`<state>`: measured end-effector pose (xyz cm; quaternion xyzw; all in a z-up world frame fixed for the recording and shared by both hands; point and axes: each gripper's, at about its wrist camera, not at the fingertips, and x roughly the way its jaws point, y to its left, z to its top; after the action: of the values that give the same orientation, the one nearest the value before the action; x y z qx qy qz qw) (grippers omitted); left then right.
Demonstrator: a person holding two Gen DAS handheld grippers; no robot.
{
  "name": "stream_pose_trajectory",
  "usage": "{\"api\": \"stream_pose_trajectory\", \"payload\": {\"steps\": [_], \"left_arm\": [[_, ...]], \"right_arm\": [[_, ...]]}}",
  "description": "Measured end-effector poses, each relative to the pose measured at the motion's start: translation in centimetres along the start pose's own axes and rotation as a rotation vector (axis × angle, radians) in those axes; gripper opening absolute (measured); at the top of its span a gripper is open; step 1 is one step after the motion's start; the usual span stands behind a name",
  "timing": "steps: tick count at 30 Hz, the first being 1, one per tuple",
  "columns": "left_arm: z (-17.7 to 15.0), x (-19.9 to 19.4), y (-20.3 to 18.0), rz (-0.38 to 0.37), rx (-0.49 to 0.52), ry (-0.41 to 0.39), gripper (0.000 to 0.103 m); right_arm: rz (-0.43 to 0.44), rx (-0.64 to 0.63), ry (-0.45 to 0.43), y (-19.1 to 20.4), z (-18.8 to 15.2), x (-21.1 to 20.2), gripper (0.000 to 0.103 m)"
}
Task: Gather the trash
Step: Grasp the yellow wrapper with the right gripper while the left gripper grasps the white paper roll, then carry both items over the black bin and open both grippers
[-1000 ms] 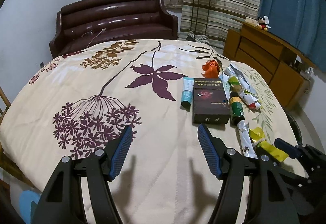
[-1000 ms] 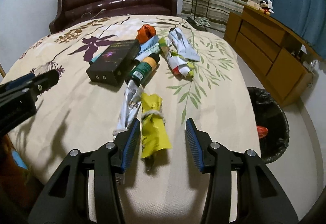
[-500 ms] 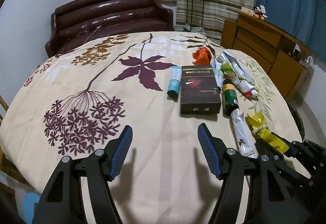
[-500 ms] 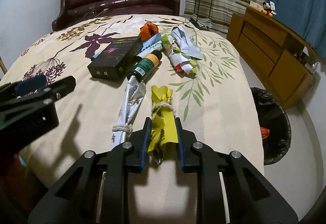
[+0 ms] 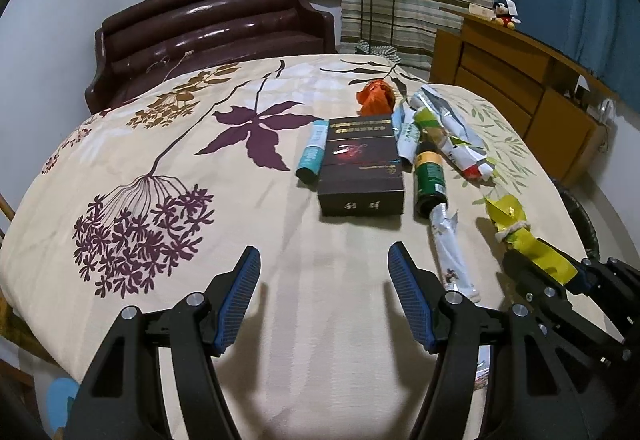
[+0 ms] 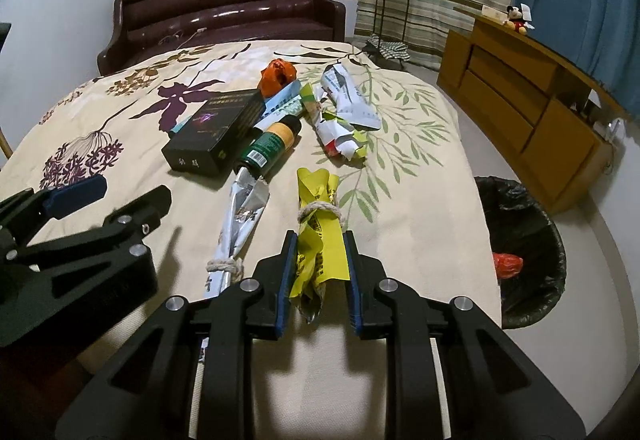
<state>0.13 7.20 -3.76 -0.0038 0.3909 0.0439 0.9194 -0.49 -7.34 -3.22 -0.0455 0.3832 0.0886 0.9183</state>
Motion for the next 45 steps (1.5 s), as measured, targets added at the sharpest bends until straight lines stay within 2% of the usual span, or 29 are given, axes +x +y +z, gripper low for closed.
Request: {"api": "stream_pose_trajectory", "payload": {"steps": [10, 19, 31, 37, 40, 41, 45], "left_arm": [[0.1, -0.5, -0.9, -0.004, -0.021, -0.008, 0.065], [0.1, -1.4, -2.2, -0.05, -0.031, -0.025, 0.068], [-0.9, -0.1, -5.3, -0.084, 0.057, 0.012, 0.068], [-1.4, 0.8, -5.9, -0.099, 0.106, 0.043, 0.047], [-1.5, 0.6, -6.1, -0.109, 0.122, 0.031, 0.028], [-1.6, 0.6, -6.1, -0.115, 0.125, 0.027, 0.019], [-1.6, 0.3, -6.1, -0.152, 0.123, 0.019, 0.016]], "right_arm": [[-0.007, 0.013, -0.018, -1.5, 0.0, -0.7, 0.022], [-0.038, 0.055, -0.028, -4.1, 0.2, -1.0, 0.022], [-0.058, 0.086, -0.02, -6.0, 0.1, -0.8, 0.022], [-0.053, 0.083, -0.018, -6.1, 0.0, -0.7, 0.022], [-0.054, 0.083, -0.018, -6.0, 0.0, -0.7, 0.022], [-0.053, 0.084, -0.018, -6.0, 0.1, -0.7, 0.022], [-0.054, 0.083, -0.019, -6.0, 0.1, -0.8, 0.022]]}}
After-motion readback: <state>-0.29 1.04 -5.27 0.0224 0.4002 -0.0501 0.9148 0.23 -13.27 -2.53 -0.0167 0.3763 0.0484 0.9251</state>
